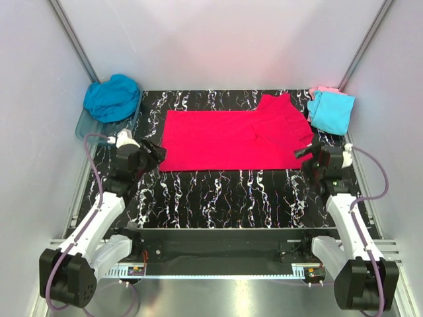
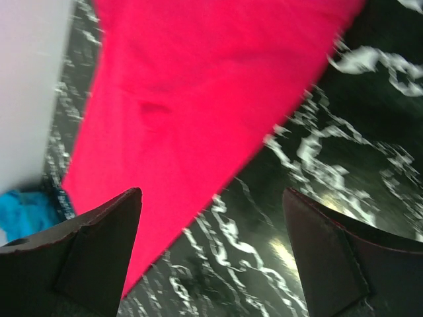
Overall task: Fold and stack the t-shirts
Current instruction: Fold the tshirt
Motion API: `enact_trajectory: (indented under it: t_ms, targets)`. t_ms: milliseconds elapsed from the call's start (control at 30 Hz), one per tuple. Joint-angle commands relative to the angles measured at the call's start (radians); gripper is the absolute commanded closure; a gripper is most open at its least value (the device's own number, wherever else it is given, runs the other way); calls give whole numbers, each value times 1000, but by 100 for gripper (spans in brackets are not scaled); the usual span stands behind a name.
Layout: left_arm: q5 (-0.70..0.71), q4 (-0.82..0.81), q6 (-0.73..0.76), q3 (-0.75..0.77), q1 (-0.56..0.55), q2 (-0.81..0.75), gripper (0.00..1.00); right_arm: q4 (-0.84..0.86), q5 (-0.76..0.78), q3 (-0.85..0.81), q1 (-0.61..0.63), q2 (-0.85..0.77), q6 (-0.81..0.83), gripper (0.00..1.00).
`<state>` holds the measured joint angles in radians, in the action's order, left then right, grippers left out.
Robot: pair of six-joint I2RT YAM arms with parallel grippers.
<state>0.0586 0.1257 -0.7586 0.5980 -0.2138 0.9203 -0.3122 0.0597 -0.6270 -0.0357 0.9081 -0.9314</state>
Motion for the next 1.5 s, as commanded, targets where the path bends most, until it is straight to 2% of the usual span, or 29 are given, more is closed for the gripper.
enact_trajectory:
  t_ms: [0,100,200,300,633,1000,1267,1467]
  targets:
    - [188,-50,-106,-45,-6,-12,30,22,45,100,2,-73,-75,6]
    - [204,-119,-146,-136,-6,-9,30,15,64,170,2,-129,-73,6]
    - [207,-195,-177,-188,-6,32,30,2,156,211,0,-156,-58,6]
    - [199,-236,-183,-211,-6,95,30,18,215,224,-16,-99,-53,5]
    - [211,-402,-203,-236,-6,281,30,188,101,239,-181,143,-92,6]
    - [233,-486,-194,-227,-6,391,30,350,75,233,-182,317,-185,11]
    - [231,-534,-182,-199,-6,463,31,403,74,198,-182,411,-219,12]
    - [213,-558,-191,-187,-6,506,32,433,66,178,-182,482,-250,17]
